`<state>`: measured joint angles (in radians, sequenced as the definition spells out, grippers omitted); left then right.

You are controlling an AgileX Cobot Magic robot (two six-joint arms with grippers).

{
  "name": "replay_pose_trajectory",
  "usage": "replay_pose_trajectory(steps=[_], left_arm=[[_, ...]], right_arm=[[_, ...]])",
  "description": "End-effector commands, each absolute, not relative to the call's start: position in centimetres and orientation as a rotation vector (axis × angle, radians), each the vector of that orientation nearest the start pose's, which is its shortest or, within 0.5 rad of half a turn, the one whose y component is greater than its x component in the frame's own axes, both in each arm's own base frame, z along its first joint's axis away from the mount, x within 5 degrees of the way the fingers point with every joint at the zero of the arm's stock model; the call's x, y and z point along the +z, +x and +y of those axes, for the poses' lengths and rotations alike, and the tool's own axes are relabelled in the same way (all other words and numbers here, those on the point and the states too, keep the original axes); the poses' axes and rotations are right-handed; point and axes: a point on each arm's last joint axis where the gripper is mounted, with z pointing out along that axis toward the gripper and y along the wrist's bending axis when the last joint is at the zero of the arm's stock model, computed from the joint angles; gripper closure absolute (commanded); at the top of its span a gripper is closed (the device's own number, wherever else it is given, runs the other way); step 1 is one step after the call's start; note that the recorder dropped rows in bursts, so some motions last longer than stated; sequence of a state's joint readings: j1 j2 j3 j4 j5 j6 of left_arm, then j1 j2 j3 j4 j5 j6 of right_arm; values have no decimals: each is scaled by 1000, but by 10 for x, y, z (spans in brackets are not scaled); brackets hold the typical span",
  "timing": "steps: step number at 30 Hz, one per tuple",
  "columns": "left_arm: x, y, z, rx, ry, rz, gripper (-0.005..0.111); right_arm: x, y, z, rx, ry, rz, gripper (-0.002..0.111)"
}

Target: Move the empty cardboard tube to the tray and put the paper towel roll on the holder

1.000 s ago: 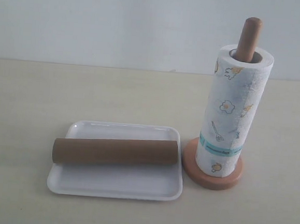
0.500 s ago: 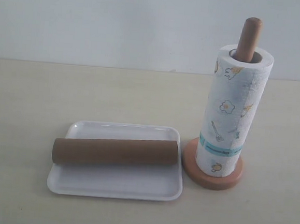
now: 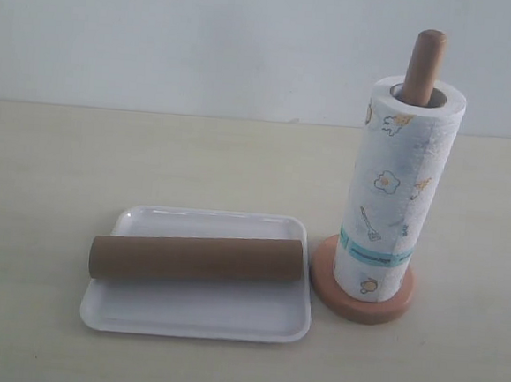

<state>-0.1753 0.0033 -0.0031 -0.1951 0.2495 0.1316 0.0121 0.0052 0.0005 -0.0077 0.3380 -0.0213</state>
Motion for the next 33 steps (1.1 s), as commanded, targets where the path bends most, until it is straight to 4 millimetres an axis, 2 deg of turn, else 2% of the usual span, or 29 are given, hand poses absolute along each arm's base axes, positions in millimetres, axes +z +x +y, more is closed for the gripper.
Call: replay_pose_trajectory(steps=[1, 5, 13, 33], left_arm=[[184, 52, -15, -231, 138, 1805, 102], [184, 52, -15, -213, 146, 1801, 102], [185, 54, -7, -145, -9, 1802, 102], [185, 54, -7, -145, -9, 1802, 102]], right_arm=[[183, 54, 0, -18, -33, 1814, 108], [183, 54, 0, -18, -33, 1814, 108], [183, 54, 0, -18, -33, 1814, 108], [183, 54, 0, -18, -33, 1814, 108]])
